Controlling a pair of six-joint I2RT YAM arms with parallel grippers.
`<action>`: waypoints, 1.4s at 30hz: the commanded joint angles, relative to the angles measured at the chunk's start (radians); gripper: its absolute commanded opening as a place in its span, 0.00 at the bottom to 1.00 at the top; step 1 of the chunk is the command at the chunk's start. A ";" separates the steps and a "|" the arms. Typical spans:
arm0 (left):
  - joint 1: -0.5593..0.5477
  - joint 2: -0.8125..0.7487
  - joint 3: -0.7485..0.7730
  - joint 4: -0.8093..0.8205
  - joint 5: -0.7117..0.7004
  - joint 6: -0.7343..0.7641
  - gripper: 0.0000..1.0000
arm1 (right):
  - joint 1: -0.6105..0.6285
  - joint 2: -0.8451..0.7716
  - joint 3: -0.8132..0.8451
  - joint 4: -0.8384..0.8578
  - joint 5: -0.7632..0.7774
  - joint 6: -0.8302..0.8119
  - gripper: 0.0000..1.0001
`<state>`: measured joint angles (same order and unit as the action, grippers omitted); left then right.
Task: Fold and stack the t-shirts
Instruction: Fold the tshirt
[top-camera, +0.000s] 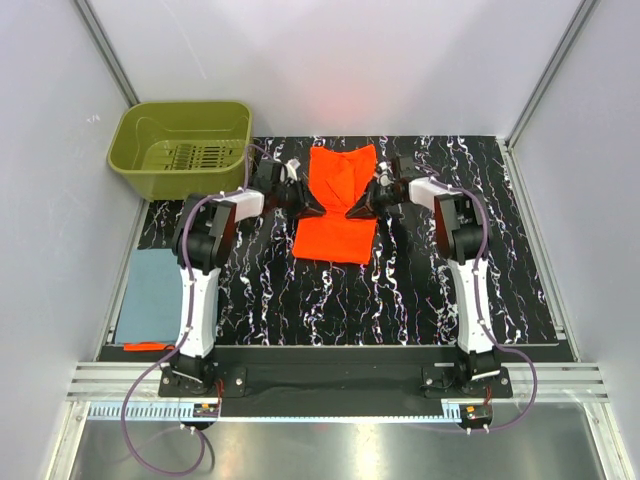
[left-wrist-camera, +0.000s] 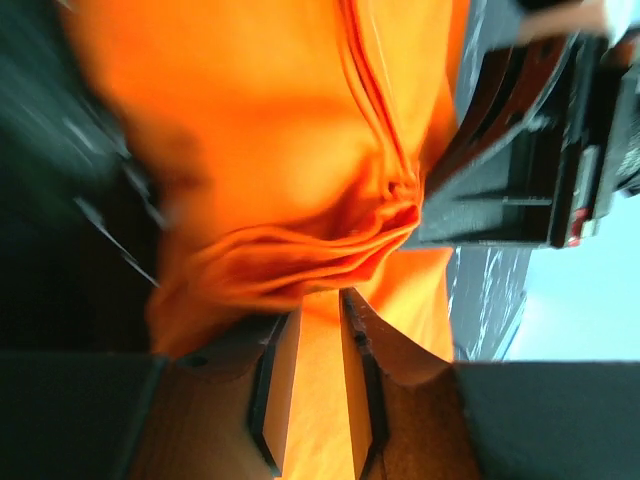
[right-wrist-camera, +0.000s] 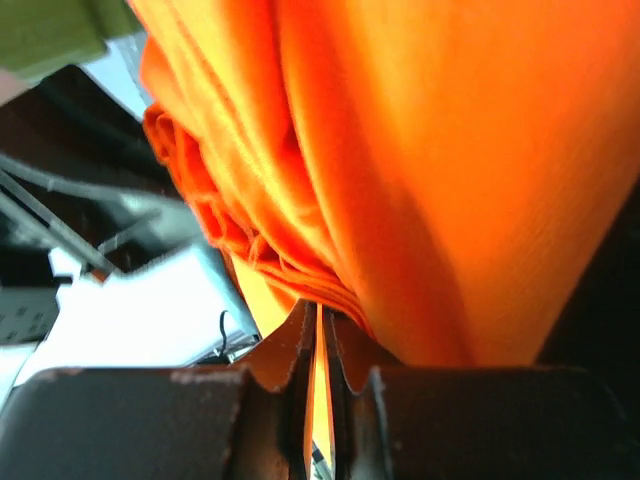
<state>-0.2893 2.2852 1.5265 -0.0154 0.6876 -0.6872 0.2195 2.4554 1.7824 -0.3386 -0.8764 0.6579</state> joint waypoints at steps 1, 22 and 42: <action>0.041 0.051 0.047 0.081 -0.007 0.018 0.29 | -0.063 0.016 0.012 0.075 0.010 -0.003 0.12; -0.112 -0.392 -0.239 -0.089 -0.046 0.104 0.45 | 0.026 -0.362 -0.193 -0.171 0.016 -0.075 0.38; -0.108 -0.421 -0.638 0.094 -0.086 0.085 0.40 | -0.137 -0.553 -0.670 -0.120 0.132 -0.191 0.25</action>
<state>-0.3897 1.9125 0.9783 0.0891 0.6491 -0.6044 0.0818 1.9976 1.1103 -0.4358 -0.8005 0.5014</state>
